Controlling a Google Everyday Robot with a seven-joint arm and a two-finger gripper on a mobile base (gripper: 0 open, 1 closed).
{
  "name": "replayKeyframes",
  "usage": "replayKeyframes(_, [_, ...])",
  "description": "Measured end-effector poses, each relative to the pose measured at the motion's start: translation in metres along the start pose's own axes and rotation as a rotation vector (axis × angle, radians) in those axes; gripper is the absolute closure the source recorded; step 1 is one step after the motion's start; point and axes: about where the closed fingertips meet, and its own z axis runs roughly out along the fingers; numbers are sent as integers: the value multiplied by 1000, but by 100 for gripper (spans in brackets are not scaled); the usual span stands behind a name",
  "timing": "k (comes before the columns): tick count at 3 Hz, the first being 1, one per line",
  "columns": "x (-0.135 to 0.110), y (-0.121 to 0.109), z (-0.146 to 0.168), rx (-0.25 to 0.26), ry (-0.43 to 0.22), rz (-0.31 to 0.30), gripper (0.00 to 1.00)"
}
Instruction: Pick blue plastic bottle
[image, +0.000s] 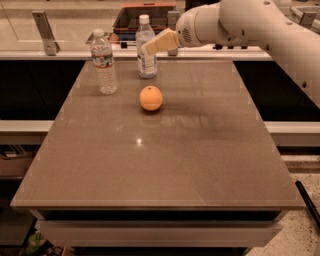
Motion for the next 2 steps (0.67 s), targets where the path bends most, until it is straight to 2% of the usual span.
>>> replayKeyframes(2, [-8, 16, 63, -38, -55, 35, 0])
